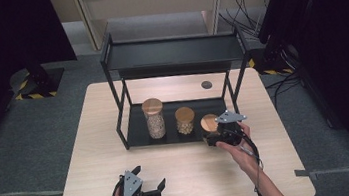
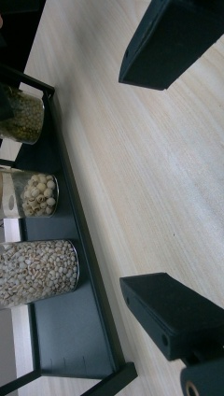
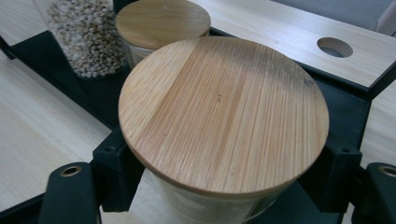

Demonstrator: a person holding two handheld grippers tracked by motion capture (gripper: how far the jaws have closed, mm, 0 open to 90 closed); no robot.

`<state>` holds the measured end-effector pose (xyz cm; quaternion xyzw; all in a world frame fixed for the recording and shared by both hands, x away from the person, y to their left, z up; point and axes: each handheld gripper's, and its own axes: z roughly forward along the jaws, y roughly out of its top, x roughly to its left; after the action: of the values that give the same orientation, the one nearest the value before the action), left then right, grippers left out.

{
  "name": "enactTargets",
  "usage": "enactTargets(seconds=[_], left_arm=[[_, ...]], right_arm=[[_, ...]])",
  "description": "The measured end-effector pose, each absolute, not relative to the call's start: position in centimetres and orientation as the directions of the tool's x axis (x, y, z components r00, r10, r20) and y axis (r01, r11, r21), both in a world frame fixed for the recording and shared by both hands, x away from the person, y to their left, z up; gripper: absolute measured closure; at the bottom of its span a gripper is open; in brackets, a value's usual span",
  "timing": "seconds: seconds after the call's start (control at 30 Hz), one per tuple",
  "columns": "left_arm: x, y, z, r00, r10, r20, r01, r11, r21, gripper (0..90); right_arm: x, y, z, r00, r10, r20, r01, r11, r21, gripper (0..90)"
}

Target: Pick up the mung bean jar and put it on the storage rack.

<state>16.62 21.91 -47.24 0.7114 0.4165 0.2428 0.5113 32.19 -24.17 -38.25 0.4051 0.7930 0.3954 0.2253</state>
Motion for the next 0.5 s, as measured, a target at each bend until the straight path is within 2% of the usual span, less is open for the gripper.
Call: enactTargets(seconds=[0.5], left_arm=[[16.6,22.0,-47.2,0.535,0.841,-0.080,0.343,-0.130,0.930,3.5]], right_arm=[[34.1,-22.3,-38.7,-0.526,0.848,-0.067,0.485,0.364,0.796,25.5]])
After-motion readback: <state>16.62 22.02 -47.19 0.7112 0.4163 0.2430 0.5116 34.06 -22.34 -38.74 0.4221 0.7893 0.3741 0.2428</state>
